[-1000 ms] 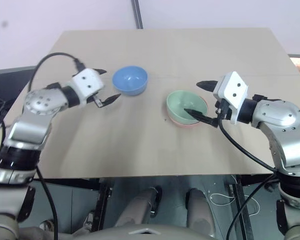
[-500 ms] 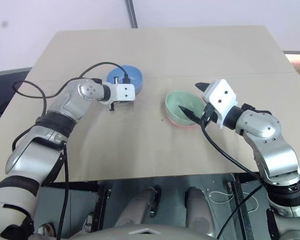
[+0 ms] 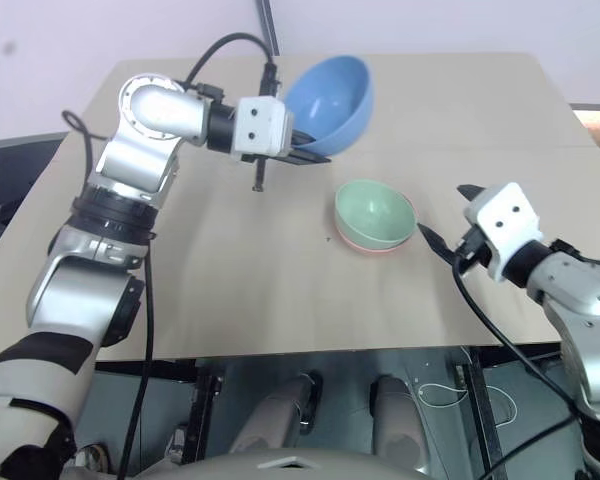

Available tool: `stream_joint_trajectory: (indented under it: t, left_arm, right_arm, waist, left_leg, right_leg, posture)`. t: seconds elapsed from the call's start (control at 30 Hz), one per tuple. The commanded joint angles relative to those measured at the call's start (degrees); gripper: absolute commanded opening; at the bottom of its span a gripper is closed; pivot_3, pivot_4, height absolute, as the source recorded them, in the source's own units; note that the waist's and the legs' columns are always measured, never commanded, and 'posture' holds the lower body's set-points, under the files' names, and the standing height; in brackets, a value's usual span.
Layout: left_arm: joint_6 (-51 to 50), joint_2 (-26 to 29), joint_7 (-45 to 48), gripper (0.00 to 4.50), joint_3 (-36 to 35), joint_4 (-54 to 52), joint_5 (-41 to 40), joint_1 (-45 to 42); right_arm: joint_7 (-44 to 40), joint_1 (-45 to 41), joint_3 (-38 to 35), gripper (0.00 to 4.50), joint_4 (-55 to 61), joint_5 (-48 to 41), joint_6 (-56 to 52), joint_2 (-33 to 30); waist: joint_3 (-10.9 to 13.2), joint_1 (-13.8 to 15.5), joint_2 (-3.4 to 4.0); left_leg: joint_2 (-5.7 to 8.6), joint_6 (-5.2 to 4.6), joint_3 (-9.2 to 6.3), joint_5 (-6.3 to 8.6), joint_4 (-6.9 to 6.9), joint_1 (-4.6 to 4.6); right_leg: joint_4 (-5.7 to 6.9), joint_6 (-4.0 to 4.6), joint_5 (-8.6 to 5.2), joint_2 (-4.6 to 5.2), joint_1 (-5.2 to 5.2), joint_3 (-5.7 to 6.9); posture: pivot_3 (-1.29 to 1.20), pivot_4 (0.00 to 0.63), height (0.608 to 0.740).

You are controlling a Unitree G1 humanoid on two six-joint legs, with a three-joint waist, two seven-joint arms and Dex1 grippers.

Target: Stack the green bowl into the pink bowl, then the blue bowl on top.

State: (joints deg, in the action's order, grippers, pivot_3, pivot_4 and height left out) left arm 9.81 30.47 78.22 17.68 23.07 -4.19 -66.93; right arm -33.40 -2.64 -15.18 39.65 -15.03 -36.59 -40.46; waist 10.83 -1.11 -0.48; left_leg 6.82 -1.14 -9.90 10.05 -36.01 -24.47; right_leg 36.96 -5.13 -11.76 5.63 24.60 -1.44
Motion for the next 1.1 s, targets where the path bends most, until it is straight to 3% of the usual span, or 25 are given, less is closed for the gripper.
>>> stream_joint_trajectory:
  t: [0.03,0.17,0.2,0.33,0.43,0.53,0.63,0.8,0.87,0.9,0.93,1.1]
  left_arm:
    - [0.1,-2.7,5.4,0.01,1.2,-0.9,-2.5,-1.7]
    - [3.0,-4.5,9.8,0.01,3.2,2.4,-1.3,-1.5]
    - [5.2,-4.9,9.8,0.83,3.9,4.4,0.0,-1.5]
    - [11.6,-7.5,8.1,2.67,5.5,11.2,4.0,-3.1]
    - [11.0,-8.2,5.9,4.15,3.8,12.5,4.7,-4.6]
    - [4.2,-6.0,8.0,4.15,0.7,9.2,0.9,-3.6]
    - [-7.4,-1.5,3.3,4.15,-5.5,0.4,-3.1,1.3]
    - [-17.2,2.4,-10.8,4.15,-16.6,-15.1,-6.5,16.4]
    - [-25.5,4.2,-12.9,4.15,-19.4,-20.9,-9.7,21.8]
    - [-30.1,4.6,-14.8,4.44,-21.5,-24.4,-11.8,25.2]
    - [-32.3,4.9,-16.8,4.44,-22.9,-27.4,-12.5,28.4]
    - [-35.8,2.8,-30.9,4.44,-28.7,-40.3,-10.3,43.0]
  right_arm:
    - [2.4,1.8,-4.0,4.38,4.1,0.8,-1.3,-0.4]
    - [4.1,3.5,-4.3,4.38,6.6,1.5,-2.7,-0.2]
    - [4.6,3.9,-4.3,4.38,7.6,1.4,-3.2,0.1]
    - [6.3,5.2,-4.1,4.38,10.6,1.3,-5.0,1.0]
    - [6.9,5.9,-4.0,4.38,11.4,1.3,-5.7,1.3]
    - [6.8,5.6,-3.2,4.38,10.5,1.2,-5.8,1.2]
    - [6.1,2.3,-2.0,4.38,6.5,-1.2,-3.1,3.5]
    - [-0.8,-0.8,-1.2,4.38,-1.6,-3.6,1.1,0.9]
    - [-4.0,-2.7,-1.8,4.38,-5.1,-6.5,1.9,0.4]
    - [-5.5,-3.7,-2.5,4.44,-7.4,-7.8,2.7,0.3]
    - [-7.1,-4.3,-3.1,4.44,-9.5,-8.9,3.3,0.0]
    - [-12.6,-3.9,-3.8,4.44,-17.5,-8.0,9.5,-3.7]
  waist:
    - [0.0,0.0,0.0]
    - [0.0,0.0,0.01]
    - [0.0,0.0,0.01]
    - [0.0,0.4,0.0]
    - [0.0,0.5,-0.03]
    - [0.0,0.3,-0.02]
    - [0.0,-1.0,-0.01]
    - [0.0,-1.3,0.04]
    - [0.0,-1.2,0.02]
    - [0.0,-1.1,0.02]
    - [0.0,-1.0,0.02]
    - [0.0,-0.4,0.04]
  left_leg:
    - [-0.02,0.0,0.01,0.0,0.0,0.03]
    - [-0.05,0.0,0.05,-0.01,-0.09,0.1]
    - [-0.05,0.0,0.05,-0.01,-0.12,0.1]
    - [-0.04,0.0,0.03,0.0,-0.18,0.1]
    - [0.0,-0.01,-0.01,0.0,-0.29,-0.05]
    - [0.01,-0.02,-0.01,0.01,-0.31,-0.08]
    - [-0.05,-0.04,-0.03,0.02,-0.28,0.0]
    - [-0.08,-0.04,-0.03,0.02,-0.07,0.45]
    - [-0.09,-0.04,-0.02,0.03,-0.04,0.71]
    - [-0.09,-0.04,-0.04,0.03,-0.05,0.71]
    - [-0.09,-0.04,-0.04,0.03,-0.06,0.73]
    - [-0.08,-0.06,-0.09,0.05,-0.04,0.73]
  right_leg:
    - [0.06,-0.12,-0.07,-0.02,-0.01,-0.01]
    - [0.24,-0.14,-0.08,-0.06,-0.02,-0.07]
    - [0.28,-0.14,-0.08,-0.06,-0.01,-0.08]
    - [0.3,-0.14,-0.08,-0.05,-0.02,-0.11]
    - [0.28,-0.16,-0.07,-0.02,0.01,-0.05]
    - [0.23,-0.19,-0.06,-0.01,0.0,-0.03]
    - [0.25,-0.2,-0.06,-0.06,0.01,-0.09]
    - [0.4,-0.18,-0.07,-0.06,-0.2,-0.36]
    - [0.33,-0.18,-0.07,-0.06,-0.43,-0.37]
    - [0.3,-0.19,-0.07,-0.07,-0.46,-0.35]
    - [0.29,-0.19,-0.06,-0.07,-0.49,-0.35]
    - [0.1,-0.12,-0.02,-0.03,-0.59,-0.28]
  posture:
    - [0.0,0.15,0.74]
    - [0.0,0.15,0.74]
    - [0.0,0.15,0.74]
    - [0.0,0.15,0.74]
    - [0.0,0.15,0.74]
    - [0.0,0.15,0.74]
    - [0.0,0.15,0.74]
    - [0.0,0.15,0.74]
    - [0.0,0.15,0.74]
    - [0.0,0.15,0.74]
    - [0.0,0.15,0.74]
    - [0.0,0.15,0.74]
